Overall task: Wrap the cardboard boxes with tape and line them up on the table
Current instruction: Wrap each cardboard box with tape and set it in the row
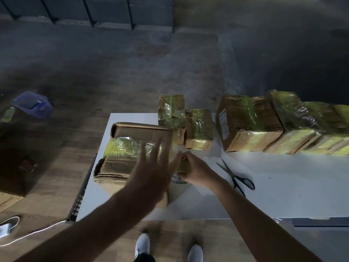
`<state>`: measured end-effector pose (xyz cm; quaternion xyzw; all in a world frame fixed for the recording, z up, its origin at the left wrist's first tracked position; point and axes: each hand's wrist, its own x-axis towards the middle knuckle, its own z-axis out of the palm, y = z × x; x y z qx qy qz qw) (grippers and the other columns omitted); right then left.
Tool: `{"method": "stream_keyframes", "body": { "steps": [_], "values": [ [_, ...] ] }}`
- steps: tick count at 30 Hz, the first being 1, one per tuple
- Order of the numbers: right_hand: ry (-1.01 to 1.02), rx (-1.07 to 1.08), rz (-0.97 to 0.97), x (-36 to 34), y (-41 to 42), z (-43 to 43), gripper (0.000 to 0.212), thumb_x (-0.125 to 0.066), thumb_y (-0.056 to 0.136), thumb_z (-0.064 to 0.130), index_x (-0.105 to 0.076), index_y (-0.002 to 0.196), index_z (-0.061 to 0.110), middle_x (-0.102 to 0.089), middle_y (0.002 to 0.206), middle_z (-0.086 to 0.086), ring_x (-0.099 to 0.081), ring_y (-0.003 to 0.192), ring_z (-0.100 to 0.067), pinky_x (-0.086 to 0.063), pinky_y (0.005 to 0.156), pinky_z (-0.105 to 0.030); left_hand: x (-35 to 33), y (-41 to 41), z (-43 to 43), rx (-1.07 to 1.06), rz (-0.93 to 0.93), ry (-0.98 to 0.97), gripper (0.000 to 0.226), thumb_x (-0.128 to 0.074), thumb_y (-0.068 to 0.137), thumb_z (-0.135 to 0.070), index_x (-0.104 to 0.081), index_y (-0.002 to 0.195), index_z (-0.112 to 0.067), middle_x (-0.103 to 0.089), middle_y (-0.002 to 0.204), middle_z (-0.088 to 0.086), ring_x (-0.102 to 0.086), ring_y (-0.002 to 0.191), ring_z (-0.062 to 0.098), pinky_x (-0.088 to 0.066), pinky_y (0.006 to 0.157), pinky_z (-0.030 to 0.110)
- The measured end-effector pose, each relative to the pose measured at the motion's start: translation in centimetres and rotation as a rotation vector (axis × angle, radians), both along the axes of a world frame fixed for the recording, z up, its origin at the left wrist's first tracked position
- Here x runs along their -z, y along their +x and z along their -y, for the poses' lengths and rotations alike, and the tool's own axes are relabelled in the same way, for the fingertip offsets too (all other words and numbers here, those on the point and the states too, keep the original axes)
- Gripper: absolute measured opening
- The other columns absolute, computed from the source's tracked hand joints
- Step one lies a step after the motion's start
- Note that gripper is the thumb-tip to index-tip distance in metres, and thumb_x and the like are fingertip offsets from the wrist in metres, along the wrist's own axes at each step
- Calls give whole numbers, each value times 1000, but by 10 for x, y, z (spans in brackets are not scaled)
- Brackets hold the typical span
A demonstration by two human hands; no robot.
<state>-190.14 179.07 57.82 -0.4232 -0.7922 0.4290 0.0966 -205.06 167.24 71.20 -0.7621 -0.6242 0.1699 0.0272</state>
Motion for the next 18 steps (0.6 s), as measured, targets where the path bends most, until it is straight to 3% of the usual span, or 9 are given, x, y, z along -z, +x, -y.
{"method": "stream_keyframes", "body": {
  "steps": [1, 2, 3, 6, 9, 14, 16, 18],
  "values": [
    [-8, 0, -12, 0, 2, 0, 46, -76, 71, 31, -45, 105, 37, -58, 102, 11, -58, 91, -9, -43, 65, -18, 6, 12, 8, 73, 96, 77, 75, -69, 76, -41, -45, 138, -7, -43, 141, 31, -49, 126, 40, -47, 93, 55],
    [-15, -4, -21, 0, 4, -1, 47, -76, 70, 33, -46, 105, 38, -58, 102, 12, -58, 91, -6, -44, 66, -18, 13, 23, 16, 150, 217, 143, 48, -59, 80, -41, -62, 117, -10, -64, 118, 20, -64, 102, 29, -53, 80, 42],
    [-20, -17, -23, 0, 8, -3, 51, -77, 68, 35, -46, 108, 40, -58, 105, 15, -57, 93, -2, -44, 67, -15, 17, 35, 21, 151, 349, 100, 35, -49, 87, -40, -64, 105, -14, -68, 103, 10, -65, 88, 21, -52, 76, 35],
    [-102, -63, -41, 2, 23, -4, 63, -77, 66, 45, -43, 119, 51, -51, 117, 29, -49, 108, 11, -46, 76, -9, 43, 59, 23, -4, 524, -37, 30, -39, 99, -34, -55, 118, -17, -62, 114, 4, -60, 97, 18, -47, 80, 30],
    [-155, -69, -35, 6, 38, -4, 64, -77, 73, 38, -41, 124, 53, -49, 119, 33, -45, 116, 12, -45, 81, -9, 72, 68, 11, -241, 722, -107, 39, -42, 99, -36, -49, 133, -16, -61, 124, 4, -59, 108, 18, -48, 90, 31],
    [-168, -44, -63, 17, 58, -3, 56, -62, 88, 20, -41, 135, 41, -51, 127, 21, -47, 118, 8, -46, 91, -14, 106, 70, -11, -669, 981, -296, 44, -47, 97, -27, -46, 136, -6, -54, 134, 13, -52, 121, 26, -43, 100, 34],
    [-128, 8, -10, 23, 69, -2, 53, -58, 91, 16, -43, 140, 30, -51, 133, 10, -48, 118, 1, -44, 95, -19, 116, 72, -17, -762, 994, -341, 45, -46, 95, -25, -48, 134, -3, -55, 132, 15, -51, 121, 27, -42, 95, 32],
    [-18, 100, 120, 27, 84, -5, 47, -55, 93, 14, -48, 139, 20, -52, 136, 1, -52, 117, -7, -44, 97, -24, 120, 78, -20, -785, 996, -330, 36, -49, 93, -23, -58, 120, -1, -61, 119, 18, -57, 111, 28, -43, 85, 32]
  ]
}}
